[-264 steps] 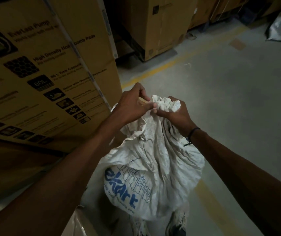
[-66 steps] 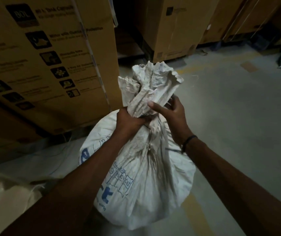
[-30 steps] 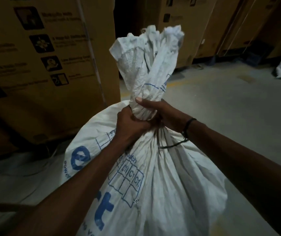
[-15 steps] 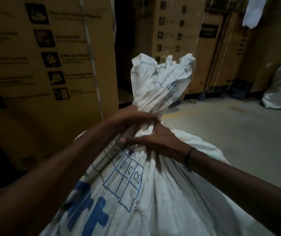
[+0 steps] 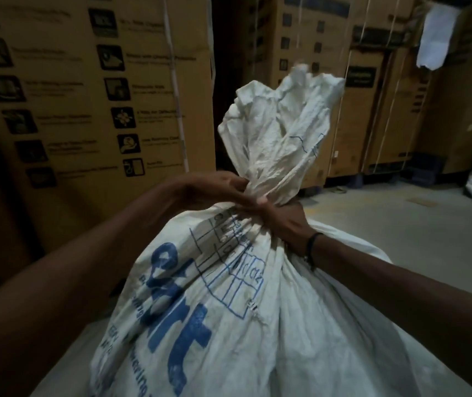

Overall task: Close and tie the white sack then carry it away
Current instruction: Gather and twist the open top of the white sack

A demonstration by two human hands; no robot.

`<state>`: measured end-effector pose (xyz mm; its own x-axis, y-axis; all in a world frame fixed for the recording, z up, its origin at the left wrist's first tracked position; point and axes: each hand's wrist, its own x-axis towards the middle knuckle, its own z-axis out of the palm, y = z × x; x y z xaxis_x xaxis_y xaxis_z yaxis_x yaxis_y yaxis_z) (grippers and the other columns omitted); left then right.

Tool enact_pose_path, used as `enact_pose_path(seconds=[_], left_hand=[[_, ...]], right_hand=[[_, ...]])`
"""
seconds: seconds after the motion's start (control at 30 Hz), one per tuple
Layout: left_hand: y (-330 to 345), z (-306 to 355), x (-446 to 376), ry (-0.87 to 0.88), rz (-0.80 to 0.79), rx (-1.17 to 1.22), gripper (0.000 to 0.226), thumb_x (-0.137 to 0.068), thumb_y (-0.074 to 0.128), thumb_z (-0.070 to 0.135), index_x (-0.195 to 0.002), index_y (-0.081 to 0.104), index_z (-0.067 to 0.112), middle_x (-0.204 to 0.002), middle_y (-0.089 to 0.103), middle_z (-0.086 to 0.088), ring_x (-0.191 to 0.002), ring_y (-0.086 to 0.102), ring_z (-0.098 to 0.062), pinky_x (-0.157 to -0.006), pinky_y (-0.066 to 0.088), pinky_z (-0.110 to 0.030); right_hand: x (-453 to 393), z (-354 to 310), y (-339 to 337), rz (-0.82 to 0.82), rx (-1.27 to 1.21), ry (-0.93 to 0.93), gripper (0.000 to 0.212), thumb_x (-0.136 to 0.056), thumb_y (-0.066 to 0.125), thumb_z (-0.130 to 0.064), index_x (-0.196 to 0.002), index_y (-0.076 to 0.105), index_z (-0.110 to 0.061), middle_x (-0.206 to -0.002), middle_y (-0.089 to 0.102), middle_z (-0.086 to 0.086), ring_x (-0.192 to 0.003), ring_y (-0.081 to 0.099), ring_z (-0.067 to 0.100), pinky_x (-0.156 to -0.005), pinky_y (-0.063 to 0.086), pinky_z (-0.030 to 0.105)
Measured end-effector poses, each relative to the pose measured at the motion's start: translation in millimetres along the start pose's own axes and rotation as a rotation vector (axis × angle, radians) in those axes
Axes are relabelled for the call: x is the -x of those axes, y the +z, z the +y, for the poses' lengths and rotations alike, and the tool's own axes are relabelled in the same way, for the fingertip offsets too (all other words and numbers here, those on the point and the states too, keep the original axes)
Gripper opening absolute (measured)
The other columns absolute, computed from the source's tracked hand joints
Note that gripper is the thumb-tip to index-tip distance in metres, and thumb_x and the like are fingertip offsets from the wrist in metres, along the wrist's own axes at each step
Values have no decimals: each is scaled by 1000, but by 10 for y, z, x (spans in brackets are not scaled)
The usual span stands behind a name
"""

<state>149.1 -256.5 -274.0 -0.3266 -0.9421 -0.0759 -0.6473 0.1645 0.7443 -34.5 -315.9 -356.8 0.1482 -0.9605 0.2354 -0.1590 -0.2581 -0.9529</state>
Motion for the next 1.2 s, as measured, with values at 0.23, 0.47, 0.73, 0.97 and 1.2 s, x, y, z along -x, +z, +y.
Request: enact_pose_path(seconds=[0.23,0.47,0.73,0.97,1.2], left_hand=[[939,-438,-220,-2,365,194,96,-38,99,67,-121,65,30,-120,71,10,-109,69,-6,-100,56,-26],[1204,-113,-211,-43,750,227,128,-25,83,84,-135,59,25,-125,68,6,-119,65,-20,-106,53,-45],[1226,-128,-278,-43,843,207,115,-31,78,88,-124,69,22,-119,77,-2,-112,72,-27,-98,58,-49],[1262,-460,-549,80,945,396,107,-30,90,85,-115,75,22,-109,80,-1,-102,78,-20,-85,65,-50],[1204,-627,-741,19,987,432,112,-26,91,81,-114,75,13,-107,80,-4,-99,78,-22,-78,66,-49]], right_hand=[[72,-65,-16,-312,-61,37,32,-83,84,-30,-113,80,-22,-113,81,-8,-108,74,15,-95,59,36],[265,-317,-488,-498,-293,222,38,-97,66,-24,-129,73,-6,-128,73,19,-95,75,28,-82,61,35],[264,-354,-526,-482,-361,196,43,-94,70,-22,-134,69,-10,-133,71,21,-77,72,26,-64,58,32],[237,-303,-431,-433,-257,115,45,-86,76,-29,-128,73,-13,-122,77,6,-109,71,24,-81,59,30],[294,-128,-719,-593,333,-127,64,-94,76,-38,-152,55,-20,-155,56,-5,-141,53,15,-120,40,33]])
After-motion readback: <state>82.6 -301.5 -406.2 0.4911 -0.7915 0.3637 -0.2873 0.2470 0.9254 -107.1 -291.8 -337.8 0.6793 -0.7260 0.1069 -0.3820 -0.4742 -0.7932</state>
